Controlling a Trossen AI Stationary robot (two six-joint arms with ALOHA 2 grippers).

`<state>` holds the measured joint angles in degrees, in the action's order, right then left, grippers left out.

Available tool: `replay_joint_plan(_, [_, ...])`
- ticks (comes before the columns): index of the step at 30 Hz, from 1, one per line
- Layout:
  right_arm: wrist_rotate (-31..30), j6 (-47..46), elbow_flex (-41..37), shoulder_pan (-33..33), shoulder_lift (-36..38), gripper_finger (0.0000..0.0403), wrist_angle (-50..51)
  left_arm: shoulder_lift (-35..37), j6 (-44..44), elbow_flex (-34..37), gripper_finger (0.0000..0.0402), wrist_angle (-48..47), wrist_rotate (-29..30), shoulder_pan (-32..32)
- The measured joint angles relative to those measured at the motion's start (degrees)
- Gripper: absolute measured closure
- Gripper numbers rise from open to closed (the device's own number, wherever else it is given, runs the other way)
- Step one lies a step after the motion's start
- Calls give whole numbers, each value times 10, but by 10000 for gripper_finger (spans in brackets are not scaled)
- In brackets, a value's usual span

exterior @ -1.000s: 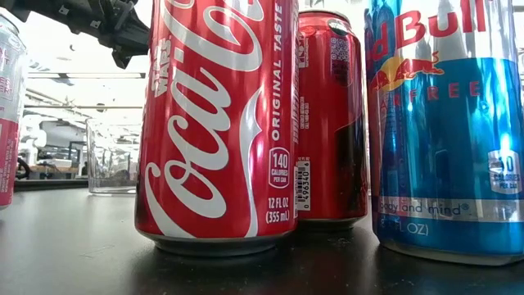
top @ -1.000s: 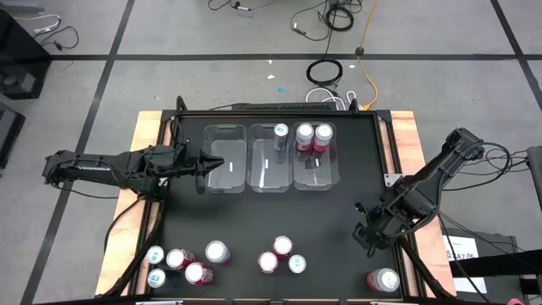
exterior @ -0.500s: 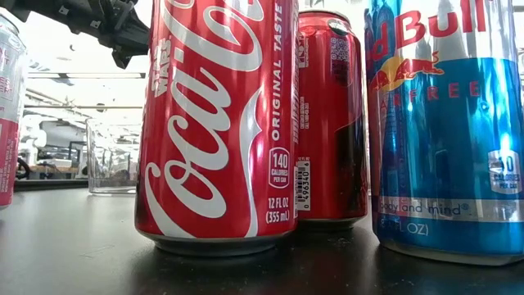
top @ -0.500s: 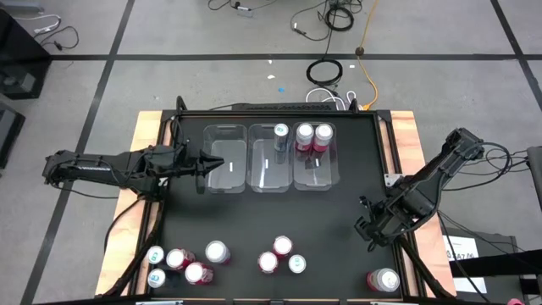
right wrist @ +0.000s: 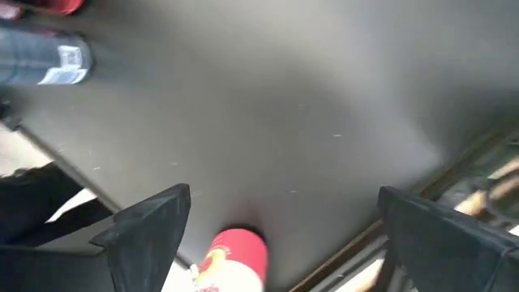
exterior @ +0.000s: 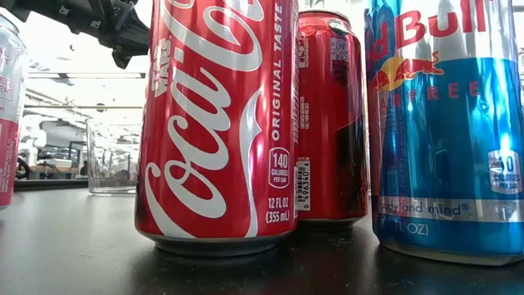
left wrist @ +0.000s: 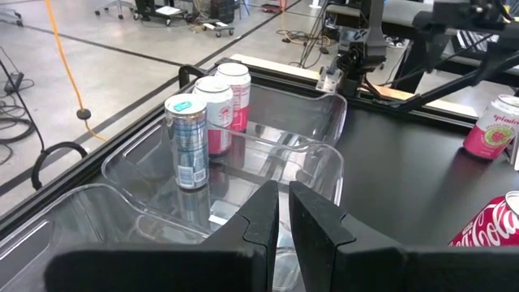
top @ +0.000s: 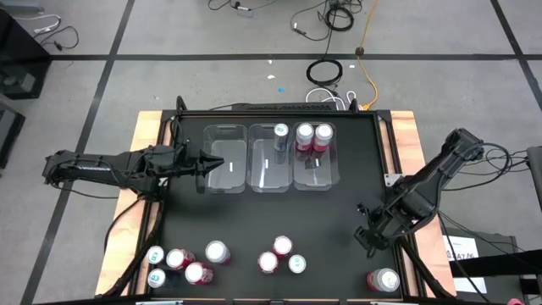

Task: Sort soda cans
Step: Put the pink-white soda can into the right transparent bin

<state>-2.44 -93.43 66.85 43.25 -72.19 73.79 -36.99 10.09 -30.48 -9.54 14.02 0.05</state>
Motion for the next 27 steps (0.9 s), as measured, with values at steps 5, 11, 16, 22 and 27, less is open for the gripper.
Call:
replay_joint_plan(5, [34, 11, 0, 7, -30, 14, -38, 0, 1, 0, 359, 0, 0, 0])
replay_joint_plan(11, [79, -13, 0, 48, -66, 14, -67, 0, 0, 0, 359, 0, 0, 0])
replay_joint_plan(16, [79, -75, 0, 97, -76, 14, -96, 0, 0, 0, 359, 0, 0, 0])
replay_joint_plan(22, [17, -166, 0, 155, -76, 14, -112, 0, 0, 0, 359, 0, 0, 0])
replay_joint_plan(27, [10, -205, 0, 186, -77, 14, -114, 0, 0, 0, 359, 0, 0, 0])
